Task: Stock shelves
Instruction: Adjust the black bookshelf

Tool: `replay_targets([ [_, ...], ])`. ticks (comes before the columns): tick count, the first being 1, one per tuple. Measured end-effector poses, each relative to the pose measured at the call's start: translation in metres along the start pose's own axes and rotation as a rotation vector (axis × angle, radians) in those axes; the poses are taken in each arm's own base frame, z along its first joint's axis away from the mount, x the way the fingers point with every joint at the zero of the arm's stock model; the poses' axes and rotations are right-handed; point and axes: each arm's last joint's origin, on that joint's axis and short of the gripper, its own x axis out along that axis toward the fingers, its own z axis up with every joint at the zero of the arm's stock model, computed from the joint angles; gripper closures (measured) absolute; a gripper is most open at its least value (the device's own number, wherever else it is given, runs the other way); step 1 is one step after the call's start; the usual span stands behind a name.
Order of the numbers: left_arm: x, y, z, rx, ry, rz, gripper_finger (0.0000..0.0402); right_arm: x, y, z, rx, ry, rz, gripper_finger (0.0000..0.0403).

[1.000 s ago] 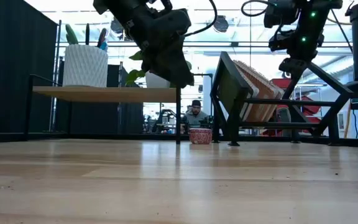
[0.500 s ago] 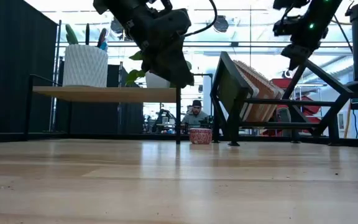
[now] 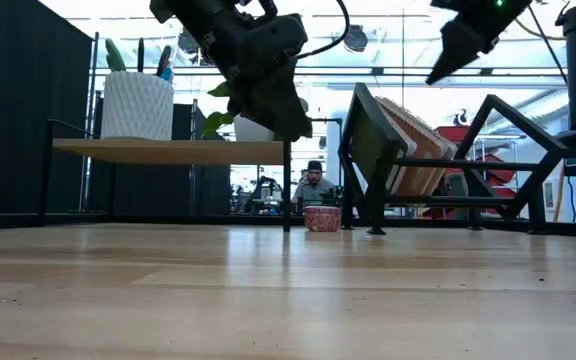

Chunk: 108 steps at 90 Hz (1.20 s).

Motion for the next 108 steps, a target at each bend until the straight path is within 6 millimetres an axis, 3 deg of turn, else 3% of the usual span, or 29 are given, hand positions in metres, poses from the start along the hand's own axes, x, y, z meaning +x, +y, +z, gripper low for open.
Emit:
replay_targets([
  [24, 0.0, 0.0, 0.0, 0.0, 0.0, 0.0, 0.0228, 0.0, 0.036, 0.014, -0.075, -0.106, 0.1, 0.0403],
  [50, 0.0, 0.0, 0.0, 0.0, 0.0, 0.0, 0.0228, 0.032, 0.072, 0.02, -0.242, -0.095, 0.096, 0.0403],
  [67, 0.0, 0.0, 0.0, 0.001, 0.0, 0.0, 0.0228, 0.054, 0.074, 0.017, -0.272, -0.024, 0.049, 0.0403],
  [108, 0.0, 0.0, 0.0, 0.0, 0.0, 0.0, 0.0228, 0.071, 0.057, 0.017, -0.255, 0.023, -0.003, 0.0403],
])
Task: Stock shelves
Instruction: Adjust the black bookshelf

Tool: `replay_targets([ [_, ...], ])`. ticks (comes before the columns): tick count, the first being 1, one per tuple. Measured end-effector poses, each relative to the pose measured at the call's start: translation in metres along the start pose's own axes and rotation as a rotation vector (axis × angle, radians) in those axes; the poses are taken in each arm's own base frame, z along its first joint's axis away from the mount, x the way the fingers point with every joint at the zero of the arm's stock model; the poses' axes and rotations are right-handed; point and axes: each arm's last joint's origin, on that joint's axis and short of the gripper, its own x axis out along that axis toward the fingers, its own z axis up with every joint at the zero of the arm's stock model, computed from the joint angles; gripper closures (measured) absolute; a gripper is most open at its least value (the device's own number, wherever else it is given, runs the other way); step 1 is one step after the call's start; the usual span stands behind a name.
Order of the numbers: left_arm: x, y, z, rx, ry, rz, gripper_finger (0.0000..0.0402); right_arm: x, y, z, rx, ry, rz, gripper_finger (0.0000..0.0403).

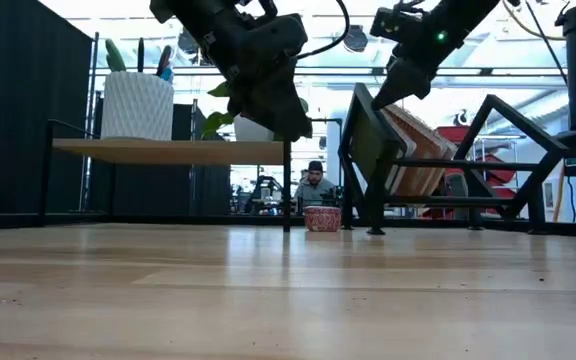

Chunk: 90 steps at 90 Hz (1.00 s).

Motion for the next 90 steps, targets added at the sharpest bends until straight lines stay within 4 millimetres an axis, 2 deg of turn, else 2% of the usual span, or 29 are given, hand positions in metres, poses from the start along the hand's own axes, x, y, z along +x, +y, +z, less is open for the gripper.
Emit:
replay_targets([
  [90, 0.0, 0.0, 0.0, 0.0, 0.0, 0.0, 0.0228, 0.025, -0.037, -0.007, 0.083, 0.056, -0.121, 0.0403],
])
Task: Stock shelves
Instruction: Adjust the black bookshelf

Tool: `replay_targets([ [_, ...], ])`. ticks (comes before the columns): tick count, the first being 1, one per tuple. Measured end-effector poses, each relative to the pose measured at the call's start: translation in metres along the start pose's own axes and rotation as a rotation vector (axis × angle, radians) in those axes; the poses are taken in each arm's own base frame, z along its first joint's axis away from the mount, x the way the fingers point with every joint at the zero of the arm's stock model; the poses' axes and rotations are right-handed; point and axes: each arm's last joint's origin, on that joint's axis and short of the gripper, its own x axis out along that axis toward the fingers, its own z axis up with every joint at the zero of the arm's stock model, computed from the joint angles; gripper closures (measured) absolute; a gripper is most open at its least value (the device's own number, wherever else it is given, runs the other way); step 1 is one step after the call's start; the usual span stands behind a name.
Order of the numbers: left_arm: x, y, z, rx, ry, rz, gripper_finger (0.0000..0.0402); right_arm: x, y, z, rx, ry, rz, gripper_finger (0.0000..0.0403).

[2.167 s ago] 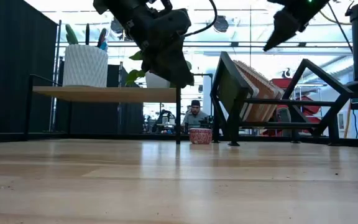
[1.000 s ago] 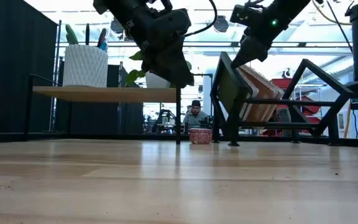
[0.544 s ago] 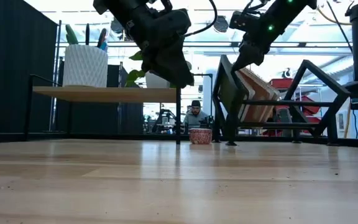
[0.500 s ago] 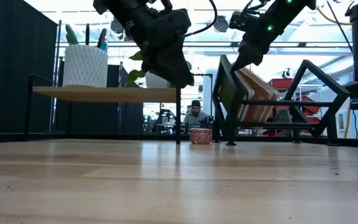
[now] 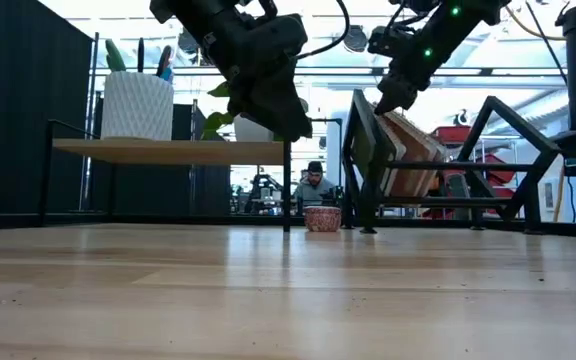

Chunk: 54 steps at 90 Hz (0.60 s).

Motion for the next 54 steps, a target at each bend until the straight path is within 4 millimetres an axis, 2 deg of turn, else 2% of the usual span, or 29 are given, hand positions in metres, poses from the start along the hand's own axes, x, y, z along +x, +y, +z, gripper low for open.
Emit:
replay_targets([
  [15, 0.0, 0.0, 0.0, 0.0, 0.0, 0.0, 0.0228, -0.002, 0.002, 0.001, -0.01, -0.007, 0.005, 0.0403],
  [41, 0.0, 0.0, 0.0, 0.0, 0.0, 0.0, 0.0228, -0.016, 0.018, 0.006, -0.039, -0.066, 0.057, 0.0403],
  [54, 0.0, 0.001, 0.0, 0.0, -0.004, 0.014, 0.0228, -0.016, 0.02, 0.008, -0.034, -0.079, 0.072, 0.0403],
])
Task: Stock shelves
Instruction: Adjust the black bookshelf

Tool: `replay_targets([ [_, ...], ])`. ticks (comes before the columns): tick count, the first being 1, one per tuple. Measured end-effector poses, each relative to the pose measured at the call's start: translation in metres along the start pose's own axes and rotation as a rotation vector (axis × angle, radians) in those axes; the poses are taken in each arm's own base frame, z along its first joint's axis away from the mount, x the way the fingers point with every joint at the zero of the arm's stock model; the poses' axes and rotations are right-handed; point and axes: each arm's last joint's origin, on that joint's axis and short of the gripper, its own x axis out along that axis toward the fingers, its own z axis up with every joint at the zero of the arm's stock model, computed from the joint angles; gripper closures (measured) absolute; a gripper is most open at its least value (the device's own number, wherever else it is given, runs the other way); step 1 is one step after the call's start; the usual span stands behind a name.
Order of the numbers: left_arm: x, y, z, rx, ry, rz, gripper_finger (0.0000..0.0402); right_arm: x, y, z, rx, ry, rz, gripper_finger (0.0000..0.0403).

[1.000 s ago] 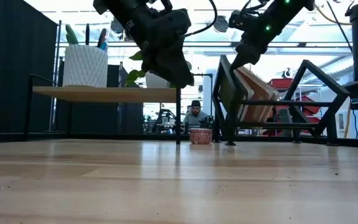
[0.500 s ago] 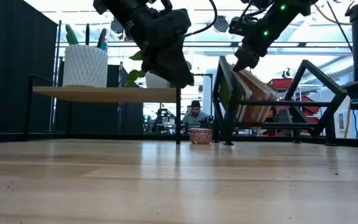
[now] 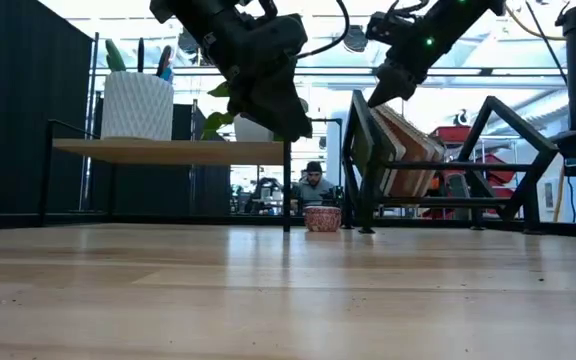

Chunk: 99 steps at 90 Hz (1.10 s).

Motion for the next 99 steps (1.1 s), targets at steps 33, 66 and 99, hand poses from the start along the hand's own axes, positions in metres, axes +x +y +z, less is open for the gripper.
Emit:
replay_targets([
  [33, 0.0, 0.0, 0.0, -0.002, 0.0, 0.003, 0.0228, 0.02, 0.011, 0.0, -0.033, 0.014, 0.046, 0.0403],
  [66, 0.0, 0.0, 0.0, -0.002, 0.0, 0.005, 0.0228, 0.029, -0.002, -0.005, -0.029, 0.048, 0.007, 0.0403],
  [99, 0.0, 0.0, 0.0, -0.001, 0.0, 0.004, 0.0228, -0.009, 0.005, 0.008, 0.021, -0.046, 0.077, 0.0403],
])
